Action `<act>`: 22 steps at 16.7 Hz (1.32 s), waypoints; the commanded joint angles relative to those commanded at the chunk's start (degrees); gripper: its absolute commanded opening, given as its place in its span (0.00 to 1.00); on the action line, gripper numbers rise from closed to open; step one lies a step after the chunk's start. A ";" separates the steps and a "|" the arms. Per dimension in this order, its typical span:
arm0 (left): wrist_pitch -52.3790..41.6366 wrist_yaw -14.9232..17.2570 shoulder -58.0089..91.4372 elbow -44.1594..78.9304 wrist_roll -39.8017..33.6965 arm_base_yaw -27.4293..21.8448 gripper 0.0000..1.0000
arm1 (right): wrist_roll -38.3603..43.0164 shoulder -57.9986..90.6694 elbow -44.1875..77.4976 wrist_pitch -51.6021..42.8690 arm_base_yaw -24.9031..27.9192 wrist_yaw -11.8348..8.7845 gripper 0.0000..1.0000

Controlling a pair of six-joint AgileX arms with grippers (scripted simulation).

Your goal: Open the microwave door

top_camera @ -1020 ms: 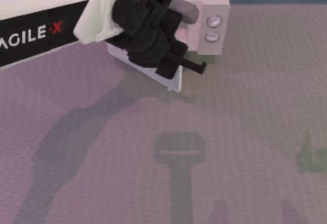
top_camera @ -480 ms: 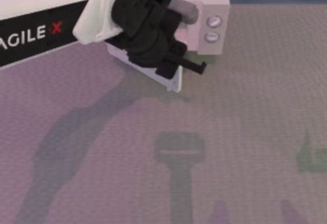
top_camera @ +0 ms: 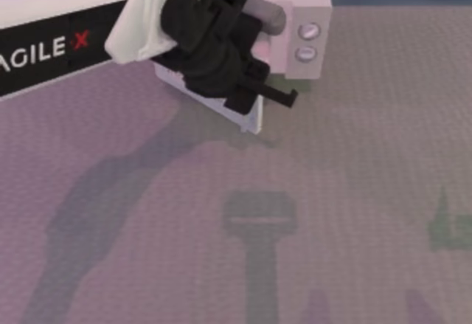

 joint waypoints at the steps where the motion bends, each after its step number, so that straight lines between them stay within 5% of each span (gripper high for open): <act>1: 0.00 0.00 0.00 0.00 0.00 0.00 0.00 | 0.00 0.00 0.00 0.00 0.00 0.00 1.00; 22: 0.74 2.49 -2.27 -3.02 4.26 1.30 0.00 | 0.00 0.00 0.00 0.00 0.00 0.00 1.00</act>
